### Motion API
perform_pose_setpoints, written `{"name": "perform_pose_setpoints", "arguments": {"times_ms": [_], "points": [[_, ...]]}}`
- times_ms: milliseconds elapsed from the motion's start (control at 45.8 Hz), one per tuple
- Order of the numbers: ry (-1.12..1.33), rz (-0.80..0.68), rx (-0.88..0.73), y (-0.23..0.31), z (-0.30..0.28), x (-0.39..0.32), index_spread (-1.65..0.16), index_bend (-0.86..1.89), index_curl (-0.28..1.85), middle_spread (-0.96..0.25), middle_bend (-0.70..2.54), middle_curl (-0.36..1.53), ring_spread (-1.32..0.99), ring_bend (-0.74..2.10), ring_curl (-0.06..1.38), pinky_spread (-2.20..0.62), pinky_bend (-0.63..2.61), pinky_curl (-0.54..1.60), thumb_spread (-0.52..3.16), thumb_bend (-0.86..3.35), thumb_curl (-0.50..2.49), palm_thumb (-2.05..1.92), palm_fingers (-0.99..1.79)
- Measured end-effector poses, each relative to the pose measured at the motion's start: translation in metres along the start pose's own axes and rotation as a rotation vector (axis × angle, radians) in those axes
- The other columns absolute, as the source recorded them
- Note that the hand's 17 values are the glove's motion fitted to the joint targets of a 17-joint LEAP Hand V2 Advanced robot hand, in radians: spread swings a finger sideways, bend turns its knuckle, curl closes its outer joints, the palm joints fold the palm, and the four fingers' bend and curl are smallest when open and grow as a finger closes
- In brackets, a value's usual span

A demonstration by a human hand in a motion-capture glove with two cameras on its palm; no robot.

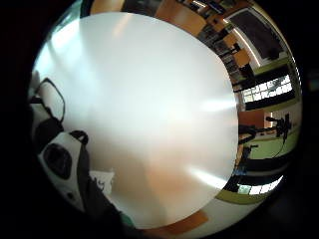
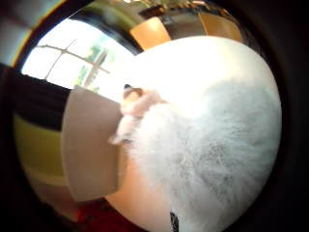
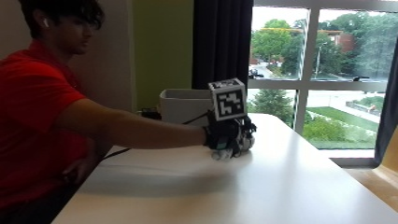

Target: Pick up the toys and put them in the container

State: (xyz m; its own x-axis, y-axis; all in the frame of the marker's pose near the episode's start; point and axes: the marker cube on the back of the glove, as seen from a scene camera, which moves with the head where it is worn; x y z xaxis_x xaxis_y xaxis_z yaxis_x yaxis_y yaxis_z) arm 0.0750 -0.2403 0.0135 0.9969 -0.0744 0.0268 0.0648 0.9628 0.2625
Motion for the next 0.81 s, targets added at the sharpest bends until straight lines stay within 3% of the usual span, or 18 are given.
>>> {"name": "perform_pose_setpoints", "arguments": {"times_ms": [175, 436, 633, 807], "points": [[0.0, -0.127, 0.122, 0.002, -0.074, -0.039, -0.3, 0.68, 0.64, -0.32, 1.03, 0.69, -0.36, 1.28, 0.56, -0.43, 0.89, 0.42, 0.71, 0.07, 0.68, 0.46, 1.29], [-0.158, -0.305, 0.243, 0.003, -0.18, -0.182, -0.26, 0.73, 0.69, -0.29, 1.08, 0.7, -0.35, 1.32, 0.56, -0.43, 0.91, 0.43, 0.66, 0.05, 0.77, 0.46, 1.26], [-0.154, -0.436, 0.228, 0.018, -0.205, -0.29, -0.25, 0.75, 0.71, -0.28, 1.1, 0.7, -0.35, 1.32, 0.55, -0.43, 0.91, 0.44, 0.64, 0.01, 0.83, 0.44, 1.23], [-0.078, -0.464, 0.133, 0.027, -0.197, -0.335, -0.26, 0.71, 0.72, -0.28, 1.08, 0.68, -0.36, 1.28, 0.53, -0.45, 0.87, 0.41, 0.62, -0.02, 0.86, 0.41, 1.14]]}}
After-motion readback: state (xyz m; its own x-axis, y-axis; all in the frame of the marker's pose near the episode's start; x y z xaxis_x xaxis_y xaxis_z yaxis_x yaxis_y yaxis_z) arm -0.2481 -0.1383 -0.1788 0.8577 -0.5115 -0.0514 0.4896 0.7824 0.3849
